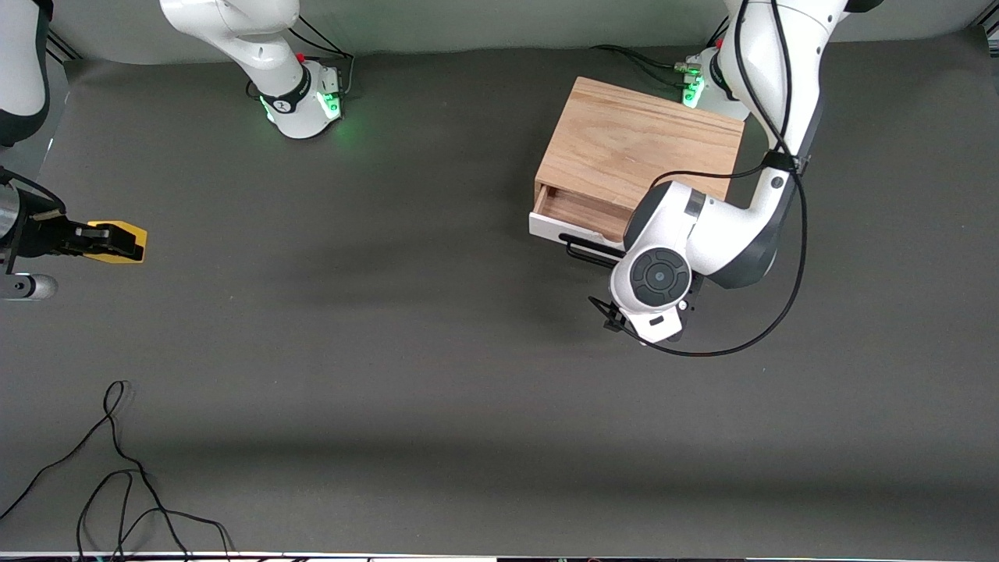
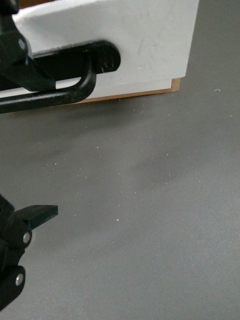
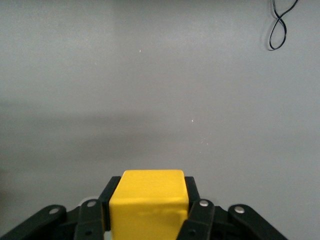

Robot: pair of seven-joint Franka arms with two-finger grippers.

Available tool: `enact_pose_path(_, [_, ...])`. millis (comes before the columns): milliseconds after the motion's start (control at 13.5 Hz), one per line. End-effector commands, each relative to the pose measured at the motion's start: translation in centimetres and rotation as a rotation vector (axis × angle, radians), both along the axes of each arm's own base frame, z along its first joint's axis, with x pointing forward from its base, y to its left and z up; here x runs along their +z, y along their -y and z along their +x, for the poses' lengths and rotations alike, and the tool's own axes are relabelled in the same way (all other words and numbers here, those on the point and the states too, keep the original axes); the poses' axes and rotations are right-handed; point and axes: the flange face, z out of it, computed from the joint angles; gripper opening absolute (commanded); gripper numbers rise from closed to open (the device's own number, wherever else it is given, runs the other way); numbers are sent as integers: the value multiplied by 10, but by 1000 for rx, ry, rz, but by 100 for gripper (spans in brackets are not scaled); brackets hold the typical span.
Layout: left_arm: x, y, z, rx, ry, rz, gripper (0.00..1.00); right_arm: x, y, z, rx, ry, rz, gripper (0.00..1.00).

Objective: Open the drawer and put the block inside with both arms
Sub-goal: 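Hold the cube with the right gripper while the left gripper pulls the drawer open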

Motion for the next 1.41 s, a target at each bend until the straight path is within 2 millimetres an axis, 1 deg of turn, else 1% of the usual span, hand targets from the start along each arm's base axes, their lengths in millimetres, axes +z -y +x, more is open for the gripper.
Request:
enact_pose_path(0, [14,0,13,-24,61,-21,100,2,1,-26,-9,48,-10,36])
enact_pose_path(148, [23,4,17,-24,95,-38,100,2,1,-26,-9,48,-10,36])
enact_pose_path(296, [26,6,19,-23,104,-45,100,-1,1,-24,-9,50,-10,36])
enact_pose_path(519, [9,4,9,-26,40,-15,100,-1,1,-22,-9,61,-11,36])
enact_pose_path(593, [7,4,6,-26,11,-8,100,-3,1,-21,-9,62,-12,36])
enact_pose_path(741, [6,6,0,-30,-21,5,100,-5,0,-18,-7,71,-12,36])
enact_pose_path(1111, [6,9,-2,-25,-27,1,100,-7,0,-17,-7,70,-13,36])
enact_pose_path(1259, [2,10,-4,-21,-39,-5,100,-7,2,-18,-9,70,-12,36])
enact_pose_path(1333, [-8,10,-4,-17,-55,-5,100,-8,1,-17,-7,70,-14,36])
